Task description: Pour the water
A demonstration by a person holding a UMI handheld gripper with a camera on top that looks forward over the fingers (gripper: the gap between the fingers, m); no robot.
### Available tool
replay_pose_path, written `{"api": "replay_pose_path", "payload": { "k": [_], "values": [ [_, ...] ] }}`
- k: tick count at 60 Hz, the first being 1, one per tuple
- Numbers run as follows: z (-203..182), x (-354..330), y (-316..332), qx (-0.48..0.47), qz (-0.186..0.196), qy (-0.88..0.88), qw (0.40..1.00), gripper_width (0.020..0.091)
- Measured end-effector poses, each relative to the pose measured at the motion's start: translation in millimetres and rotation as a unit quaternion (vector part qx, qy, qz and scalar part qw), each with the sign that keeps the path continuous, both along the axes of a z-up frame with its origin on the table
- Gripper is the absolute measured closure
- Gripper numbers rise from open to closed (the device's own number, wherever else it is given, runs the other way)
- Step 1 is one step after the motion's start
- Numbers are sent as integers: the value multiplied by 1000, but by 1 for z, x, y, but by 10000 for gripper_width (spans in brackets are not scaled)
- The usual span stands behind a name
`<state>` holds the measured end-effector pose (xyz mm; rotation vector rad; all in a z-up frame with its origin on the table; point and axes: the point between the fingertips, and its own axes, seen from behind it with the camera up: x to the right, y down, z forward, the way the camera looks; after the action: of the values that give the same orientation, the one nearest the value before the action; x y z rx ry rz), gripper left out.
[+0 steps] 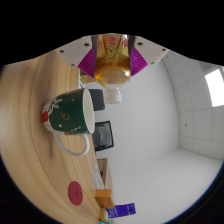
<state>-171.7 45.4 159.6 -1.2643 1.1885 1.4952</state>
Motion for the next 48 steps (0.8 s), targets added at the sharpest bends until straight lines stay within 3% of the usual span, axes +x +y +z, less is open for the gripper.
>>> {"api": "replay_pose_path", "payload": {
  "k": [18, 25, 31, 39, 44, 48],
  "values": [
    [2, 13, 12, -23, -12, 195, 980, 682],
    [-2, 3, 10, -31, -1, 167, 985, 684],
    [19, -2, -1, 4, 9, 60, 998, 682],
    [99, 40, -22, 98, -59, -186, 976, 682],
    [156, 96, -33, 156, -136, -351, 913, 682],
    [179, 140, -42, 173, -190, -466, 847, 679]
  ]
}}
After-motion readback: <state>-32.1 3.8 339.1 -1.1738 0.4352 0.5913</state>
